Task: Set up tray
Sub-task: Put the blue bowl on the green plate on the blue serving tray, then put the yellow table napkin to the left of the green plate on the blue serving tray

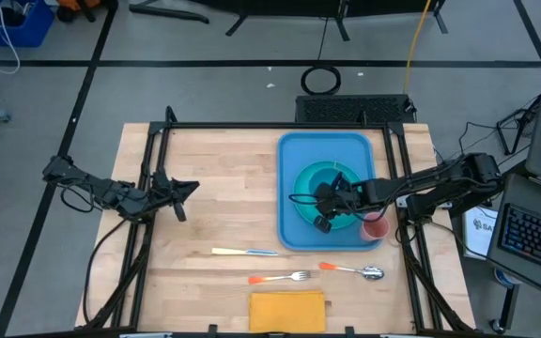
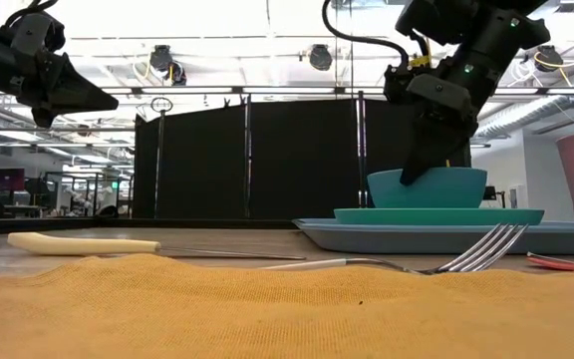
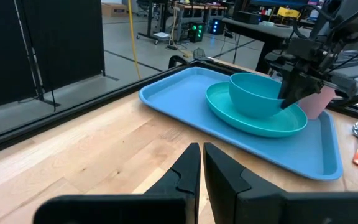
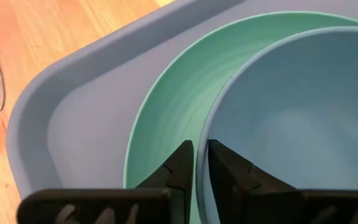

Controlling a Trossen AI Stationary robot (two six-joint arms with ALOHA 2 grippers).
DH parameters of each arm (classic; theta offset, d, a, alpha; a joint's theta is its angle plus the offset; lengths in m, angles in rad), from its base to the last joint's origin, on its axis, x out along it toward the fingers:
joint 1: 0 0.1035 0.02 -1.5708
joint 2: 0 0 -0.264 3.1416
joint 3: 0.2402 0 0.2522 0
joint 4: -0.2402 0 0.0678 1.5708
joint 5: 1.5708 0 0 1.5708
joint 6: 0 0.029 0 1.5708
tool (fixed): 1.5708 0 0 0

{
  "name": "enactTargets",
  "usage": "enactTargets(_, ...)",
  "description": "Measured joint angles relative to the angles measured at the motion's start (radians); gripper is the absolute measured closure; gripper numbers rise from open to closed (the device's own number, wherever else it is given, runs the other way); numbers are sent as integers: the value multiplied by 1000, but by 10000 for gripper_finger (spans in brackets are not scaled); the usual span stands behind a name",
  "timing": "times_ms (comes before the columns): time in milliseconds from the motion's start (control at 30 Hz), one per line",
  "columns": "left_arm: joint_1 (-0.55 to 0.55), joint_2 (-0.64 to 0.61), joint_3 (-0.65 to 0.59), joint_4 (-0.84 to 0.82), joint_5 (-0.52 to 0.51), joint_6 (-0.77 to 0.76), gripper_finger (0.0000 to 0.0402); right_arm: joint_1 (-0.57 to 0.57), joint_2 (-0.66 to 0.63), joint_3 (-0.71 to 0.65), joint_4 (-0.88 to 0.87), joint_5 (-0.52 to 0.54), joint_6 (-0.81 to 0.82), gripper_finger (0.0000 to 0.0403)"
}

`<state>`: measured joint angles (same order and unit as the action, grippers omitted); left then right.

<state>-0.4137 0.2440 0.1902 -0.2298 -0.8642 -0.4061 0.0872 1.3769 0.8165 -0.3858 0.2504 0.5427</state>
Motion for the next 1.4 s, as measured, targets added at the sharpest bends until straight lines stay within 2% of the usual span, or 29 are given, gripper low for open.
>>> enactTargets(300, 0, 0, 0, -1, 0, 1, 378, 0, -16, 0, 8, -1, -10, 336)
enactTargets(733, 0, 0, 0, -4, 0, 0, 378, 7, -159, 0, 53, -16, -74, 316)
enactTargets(867, 0, 0, 0, -5, 0, 1, 378, 33, -174, 0, 133, -18, -114, 316)
enactTargets(1033, 0, 0, 0, -6, 1, 1, 378, 65, -173, 1, 408, -22, -41, 316)
enactTargets(1167, 0, 0, 0, -6, 0, 0, 378, 92, -173, 1, 568, -99, -169, 316)
enactTargets(1267, 0, 0, 0, -6, 1, 12, 378, 105, -179, 1, 620, -96, -191, 316)
enactTargets(1400, 0, 0, 0, -1, 2, 32, 378, 105, -178, 1, 607, -96, -196, 316)
